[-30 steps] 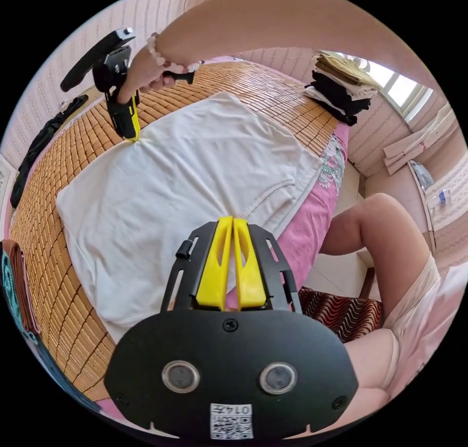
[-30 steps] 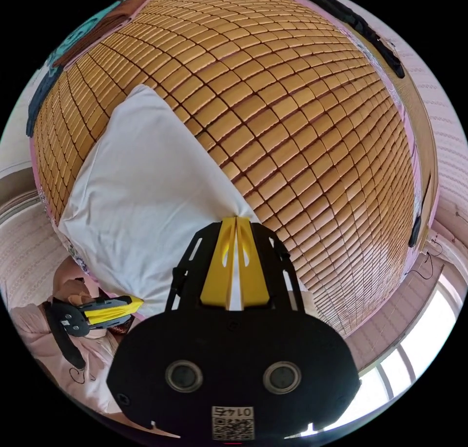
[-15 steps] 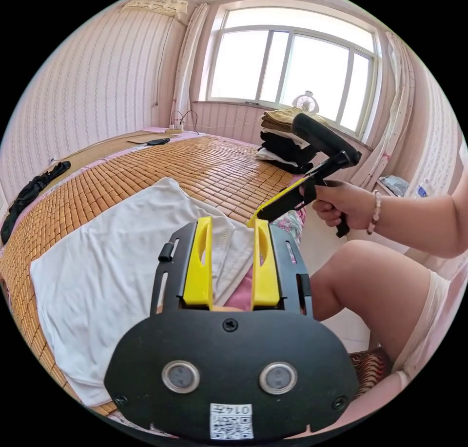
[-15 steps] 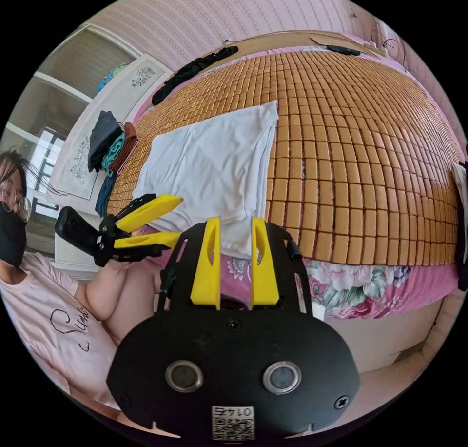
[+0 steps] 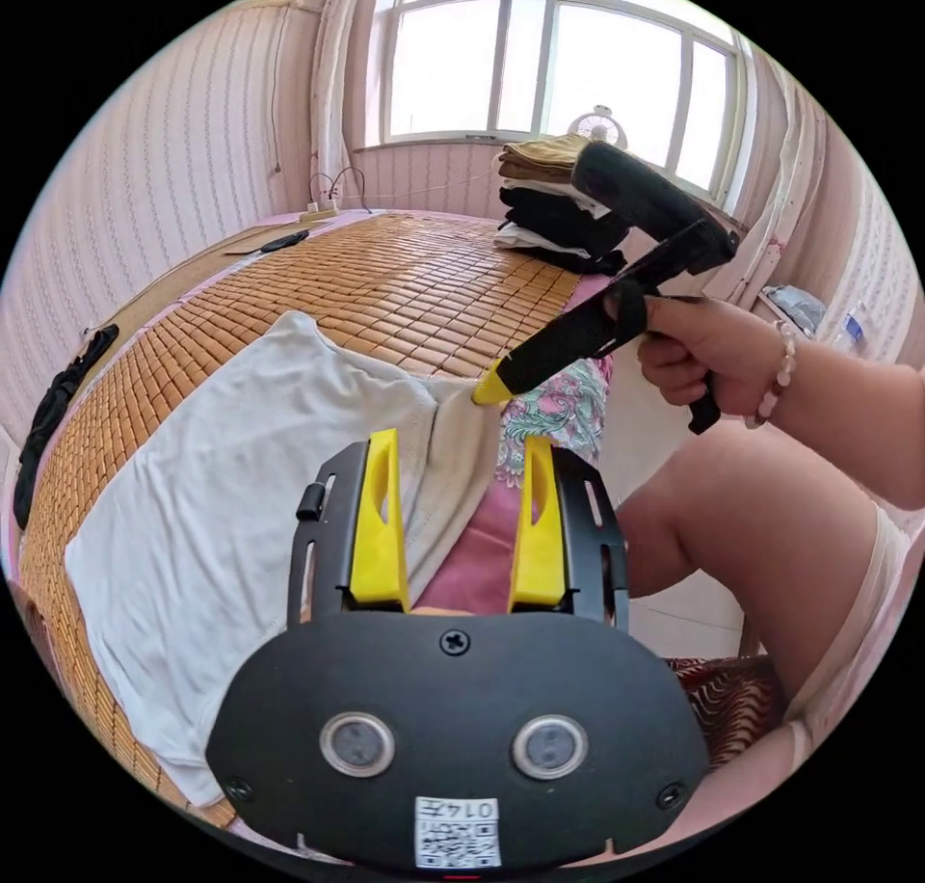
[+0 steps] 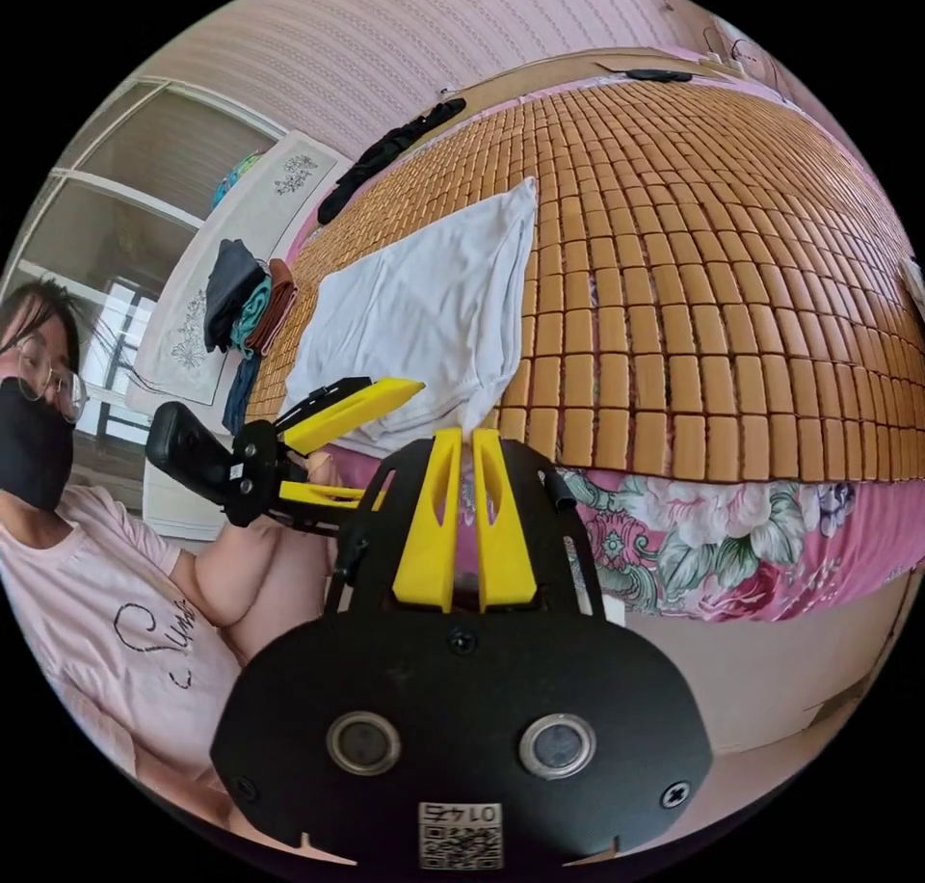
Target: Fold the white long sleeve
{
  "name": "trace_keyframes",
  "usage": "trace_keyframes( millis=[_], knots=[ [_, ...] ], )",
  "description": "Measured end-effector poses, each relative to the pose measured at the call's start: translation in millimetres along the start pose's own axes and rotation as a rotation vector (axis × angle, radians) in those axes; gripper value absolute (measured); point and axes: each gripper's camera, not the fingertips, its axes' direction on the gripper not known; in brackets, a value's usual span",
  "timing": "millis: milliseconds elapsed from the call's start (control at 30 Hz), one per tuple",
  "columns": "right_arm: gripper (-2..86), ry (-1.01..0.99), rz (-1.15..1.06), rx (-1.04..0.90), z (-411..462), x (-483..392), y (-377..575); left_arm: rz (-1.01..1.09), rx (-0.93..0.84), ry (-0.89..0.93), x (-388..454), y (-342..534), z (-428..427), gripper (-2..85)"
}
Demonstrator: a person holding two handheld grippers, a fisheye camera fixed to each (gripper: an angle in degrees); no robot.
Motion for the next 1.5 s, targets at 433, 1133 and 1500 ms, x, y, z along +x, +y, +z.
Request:
trace_keyframes(
  millis=[433,1133,1500],
  knots=[
    [3.9,-0.188,-0.121,0.062,-26.2,64.4,17.2,-0.094,-0.004,-0.104,-3.2,5.8,-0.8,-0.5],
    [11.6,-0.367,0.266,0.2,-2.0,195.0,-73.8,0.106,-0.012,0.027,-0.5,8.6,-6.5,-1.0],
    [2.0,-0.269,0.325,0.283,-49.5,213.5,-68.0,0.254,0.071,0.263,-4.3,10.2,-15.4,-0.9]
  ],
)
